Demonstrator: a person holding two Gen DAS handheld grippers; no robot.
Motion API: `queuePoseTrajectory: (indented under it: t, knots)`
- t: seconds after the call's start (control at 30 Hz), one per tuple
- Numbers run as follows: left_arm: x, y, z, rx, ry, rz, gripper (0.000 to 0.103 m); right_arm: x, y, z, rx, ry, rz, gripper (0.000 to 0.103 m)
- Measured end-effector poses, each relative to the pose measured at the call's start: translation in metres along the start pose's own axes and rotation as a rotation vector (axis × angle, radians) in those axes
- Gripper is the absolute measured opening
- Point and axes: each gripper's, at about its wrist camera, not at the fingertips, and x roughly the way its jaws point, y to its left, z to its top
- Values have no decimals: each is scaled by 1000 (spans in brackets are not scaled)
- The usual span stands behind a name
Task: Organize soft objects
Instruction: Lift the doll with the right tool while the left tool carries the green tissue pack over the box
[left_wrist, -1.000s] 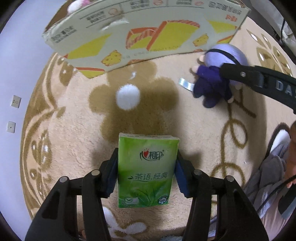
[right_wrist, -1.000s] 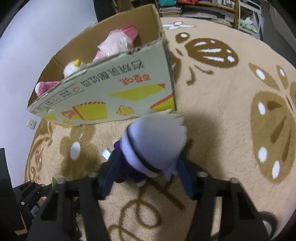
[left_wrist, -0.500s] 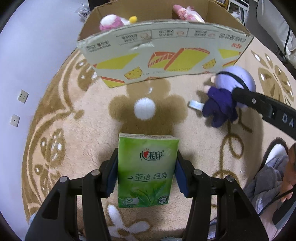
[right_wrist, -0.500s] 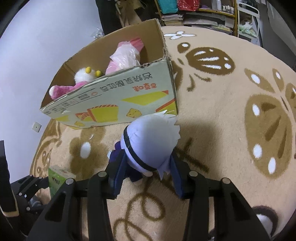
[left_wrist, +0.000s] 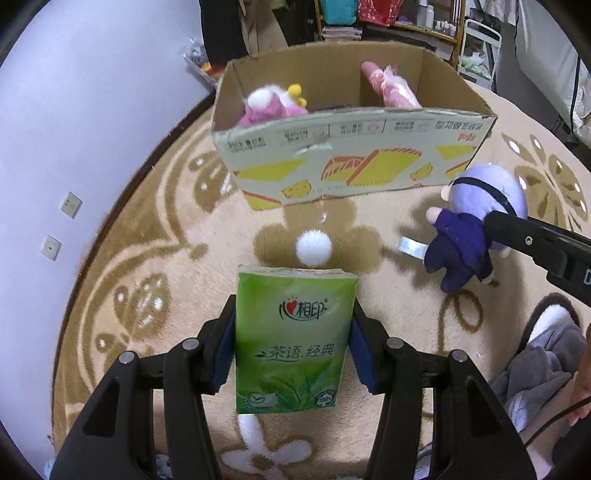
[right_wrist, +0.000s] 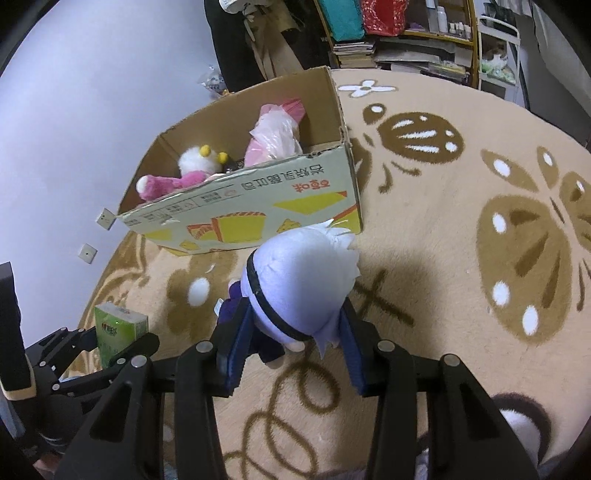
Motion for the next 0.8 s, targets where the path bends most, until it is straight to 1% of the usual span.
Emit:
queuePoseTrajectory:
  t: [0.13, 0.17, 0.27, 0.43, 0.6, 0.8]
  knots:
    - [-10, 4, 0, -1, -62, 21, 53, -11, 3, -1, -12, -21, 16, 47]
    - [-13, 5, 1, -2, -74, 16, 53, -14, 5, -1, -16, -28, 21, 47]
    - [-17, 5, 4, 6, -94, 12, 53, -24, 9, -1, -30, -51, 30, 47]
    - [-27, 3, 10, 30, -141, 30, 52, -38, 19, 2, -59, -89, 39, 47]
    - [-28, 7, 17, 31, -150, 56, 52, -47, 25, 8, -72, -127, 51, 48]
    - [-35, 16, 30, 16, -172, 64, 52, -52, 29, 14, -83, -149, 52, 48]
